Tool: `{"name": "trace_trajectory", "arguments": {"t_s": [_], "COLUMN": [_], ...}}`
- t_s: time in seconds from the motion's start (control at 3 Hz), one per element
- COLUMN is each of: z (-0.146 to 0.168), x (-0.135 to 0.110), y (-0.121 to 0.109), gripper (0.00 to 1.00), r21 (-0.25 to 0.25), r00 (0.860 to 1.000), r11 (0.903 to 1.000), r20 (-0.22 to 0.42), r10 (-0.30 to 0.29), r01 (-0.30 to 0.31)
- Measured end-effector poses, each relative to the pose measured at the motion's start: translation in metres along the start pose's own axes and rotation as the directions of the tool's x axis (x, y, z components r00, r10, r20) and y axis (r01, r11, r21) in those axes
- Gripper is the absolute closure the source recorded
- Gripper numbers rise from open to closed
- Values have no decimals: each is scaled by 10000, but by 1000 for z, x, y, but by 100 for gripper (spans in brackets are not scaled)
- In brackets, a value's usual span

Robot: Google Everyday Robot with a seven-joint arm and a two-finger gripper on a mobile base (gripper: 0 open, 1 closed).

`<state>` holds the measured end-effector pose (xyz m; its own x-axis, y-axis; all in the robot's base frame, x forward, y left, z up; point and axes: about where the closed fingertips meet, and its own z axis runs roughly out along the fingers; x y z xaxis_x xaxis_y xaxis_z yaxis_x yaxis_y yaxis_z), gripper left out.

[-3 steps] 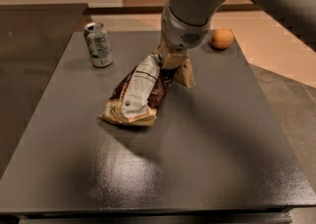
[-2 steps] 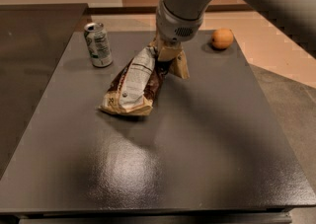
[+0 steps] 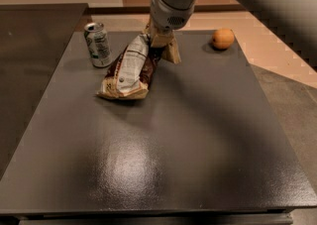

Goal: Move brown chip bag near 7up can

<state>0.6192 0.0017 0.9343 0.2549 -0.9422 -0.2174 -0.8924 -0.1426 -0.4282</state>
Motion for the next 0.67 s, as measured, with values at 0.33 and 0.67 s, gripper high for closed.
{"name": "trace_trajectory", "arguments": {"t_s": [0.33,0.67], "z": [9,23], "x": [1,4], "y": [-18,-32], "gripper": [82,51], "r21": [211,271], "r00": [9999,10000], "r11": [9997,9996], "r20": [41,-19], "r10": [-103,-76], "r01": [102,77]}}
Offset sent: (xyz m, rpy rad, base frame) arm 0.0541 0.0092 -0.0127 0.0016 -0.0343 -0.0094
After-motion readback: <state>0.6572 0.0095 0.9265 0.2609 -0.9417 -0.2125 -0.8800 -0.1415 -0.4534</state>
